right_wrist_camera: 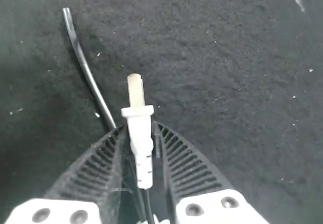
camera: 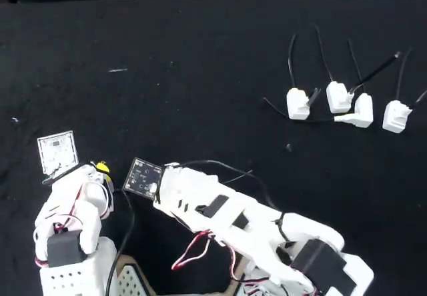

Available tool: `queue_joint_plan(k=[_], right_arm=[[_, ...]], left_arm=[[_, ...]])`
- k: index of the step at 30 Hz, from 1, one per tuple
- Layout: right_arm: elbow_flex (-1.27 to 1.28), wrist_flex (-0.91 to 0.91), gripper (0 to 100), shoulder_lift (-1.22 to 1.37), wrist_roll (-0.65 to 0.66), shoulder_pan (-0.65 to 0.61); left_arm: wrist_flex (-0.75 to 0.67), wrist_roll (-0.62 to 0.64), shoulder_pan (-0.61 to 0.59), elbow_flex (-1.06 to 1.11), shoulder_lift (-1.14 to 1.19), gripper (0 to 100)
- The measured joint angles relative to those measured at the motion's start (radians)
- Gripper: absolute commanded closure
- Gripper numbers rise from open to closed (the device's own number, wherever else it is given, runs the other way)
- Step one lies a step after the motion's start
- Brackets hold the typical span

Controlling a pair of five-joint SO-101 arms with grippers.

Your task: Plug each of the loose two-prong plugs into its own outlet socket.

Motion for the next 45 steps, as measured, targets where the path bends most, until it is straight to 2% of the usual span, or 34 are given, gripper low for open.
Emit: queue_joint_plan(k=[2,8,12,17,23,45], right_arm=[[-0.002,0.0,98.8,0.0,0.0,0.0],[-0.002,0.0,98.8,0.0,0.0,0.0],[-0.002,0.0,98.8,0.0,-0.005,0.0],[0.002,0.0,98.8,-0.069,-0.087,-0.011],[0.049,0.0,98.8,-0.146,-0.112,-0.006],[0.149,0.124,98.8,-0.491,-0.112,-0.009]], left_arm=[[0.0,0.0,0.003,0.0,0.0,87],[0.0,0.0,0.137,0.0,0.0,86],[0.0,0.0,0.14,0.0,0.0,86],[-0.011,0.002,0.172,0.017,0.006,86],[-0.048,0.002,0.256,0.068,-0.003,86],[-0.061,0.002,0.267,0.087,0.005,87]])
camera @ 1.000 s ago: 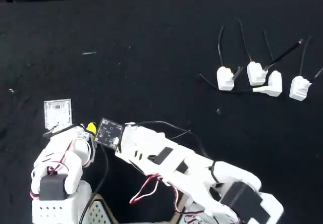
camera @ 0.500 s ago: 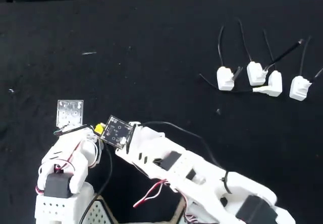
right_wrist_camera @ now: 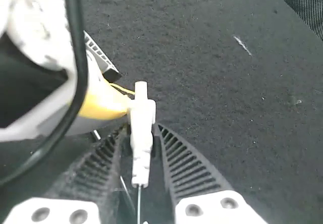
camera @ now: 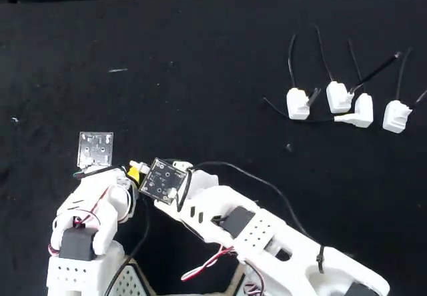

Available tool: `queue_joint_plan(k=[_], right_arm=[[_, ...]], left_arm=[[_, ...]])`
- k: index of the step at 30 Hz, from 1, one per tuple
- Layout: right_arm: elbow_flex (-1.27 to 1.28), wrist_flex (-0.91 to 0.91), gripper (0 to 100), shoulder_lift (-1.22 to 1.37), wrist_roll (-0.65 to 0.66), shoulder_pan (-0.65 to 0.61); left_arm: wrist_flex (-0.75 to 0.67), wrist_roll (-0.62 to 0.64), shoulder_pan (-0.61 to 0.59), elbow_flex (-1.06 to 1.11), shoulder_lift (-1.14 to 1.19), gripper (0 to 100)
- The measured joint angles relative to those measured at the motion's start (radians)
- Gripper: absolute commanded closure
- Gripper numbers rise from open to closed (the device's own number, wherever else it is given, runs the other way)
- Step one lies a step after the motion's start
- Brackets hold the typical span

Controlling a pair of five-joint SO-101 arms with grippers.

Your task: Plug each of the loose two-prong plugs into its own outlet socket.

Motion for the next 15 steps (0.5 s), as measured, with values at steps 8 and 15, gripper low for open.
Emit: queue_joint_plan(k=[8,15], right_arm=[[0.0,0.06,98.8,0.017,0.0,0.0],[-0.097,0.06,98.8,0.229,0.0,0.0]], left_arm=[[0.018,0.003,-0.198,-0.071,-0.005,87],[0.018,0.06,-0.204,-0.075,-0.002,86]])
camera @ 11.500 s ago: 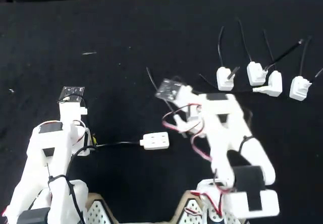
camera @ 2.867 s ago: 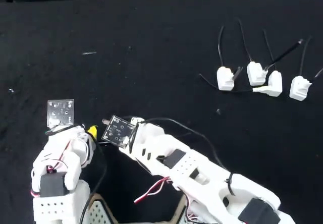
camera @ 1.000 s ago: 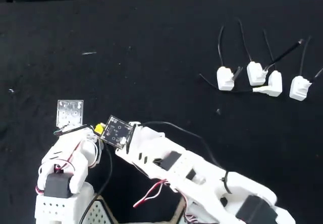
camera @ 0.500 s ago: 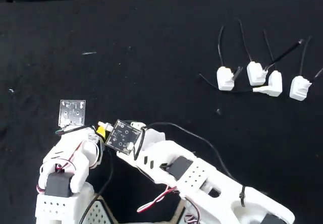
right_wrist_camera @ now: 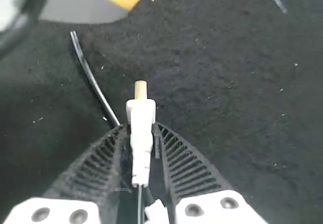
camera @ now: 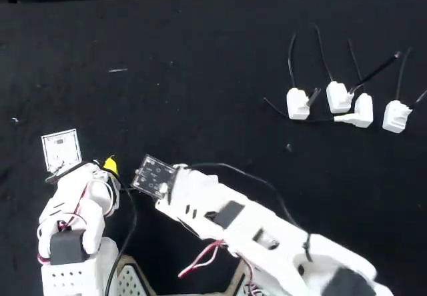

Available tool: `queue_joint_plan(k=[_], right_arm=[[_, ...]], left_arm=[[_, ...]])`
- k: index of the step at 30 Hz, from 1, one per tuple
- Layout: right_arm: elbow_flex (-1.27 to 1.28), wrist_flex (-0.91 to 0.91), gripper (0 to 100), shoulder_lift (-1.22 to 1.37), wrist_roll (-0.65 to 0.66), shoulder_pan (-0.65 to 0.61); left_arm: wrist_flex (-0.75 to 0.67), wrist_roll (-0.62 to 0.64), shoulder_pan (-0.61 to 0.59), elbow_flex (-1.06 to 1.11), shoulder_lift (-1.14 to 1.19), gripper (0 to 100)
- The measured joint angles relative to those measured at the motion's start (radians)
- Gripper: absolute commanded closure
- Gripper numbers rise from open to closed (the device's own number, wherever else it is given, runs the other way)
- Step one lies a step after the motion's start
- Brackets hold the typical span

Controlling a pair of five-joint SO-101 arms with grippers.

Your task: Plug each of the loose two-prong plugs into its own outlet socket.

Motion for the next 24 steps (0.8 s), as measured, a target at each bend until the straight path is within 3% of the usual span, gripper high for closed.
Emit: queue_joint_plan(k=[15,24], right_arm=[[-0.031,0.0,98.8,0.063,0.0,-0.078],[0.054,0.0,98.8,-0.173,0.0,-0.083]], left_arm=[[-0.035,0.006,0.087,0.048,-0.003,86],[-0.035,0.006,0.086,0.049,0.003,86]])
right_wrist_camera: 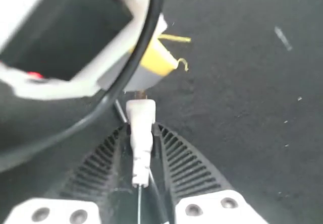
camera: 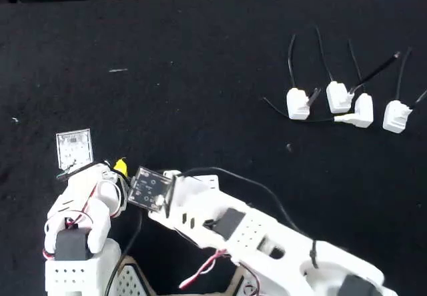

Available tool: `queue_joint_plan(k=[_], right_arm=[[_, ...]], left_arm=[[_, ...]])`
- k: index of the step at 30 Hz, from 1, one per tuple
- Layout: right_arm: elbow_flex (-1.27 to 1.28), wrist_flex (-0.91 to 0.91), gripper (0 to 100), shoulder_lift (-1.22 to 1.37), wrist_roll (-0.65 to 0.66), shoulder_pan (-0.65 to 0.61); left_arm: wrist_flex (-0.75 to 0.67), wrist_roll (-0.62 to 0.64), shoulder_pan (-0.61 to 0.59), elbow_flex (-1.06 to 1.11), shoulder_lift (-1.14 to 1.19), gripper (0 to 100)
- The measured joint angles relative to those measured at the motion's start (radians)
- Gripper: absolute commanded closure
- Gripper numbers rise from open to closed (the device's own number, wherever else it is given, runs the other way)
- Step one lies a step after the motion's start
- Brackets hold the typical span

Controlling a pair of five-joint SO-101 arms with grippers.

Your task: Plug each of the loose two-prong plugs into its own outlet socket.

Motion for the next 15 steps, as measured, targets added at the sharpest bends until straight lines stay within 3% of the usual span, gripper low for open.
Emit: queue_joint_plan(k=[15], right_arm=[[0.034,0.005,98.8,-0.097,-0.068,-0.003]], left_arm=[[-0.068,0.003,0.002,0.049,-0.009,86]])
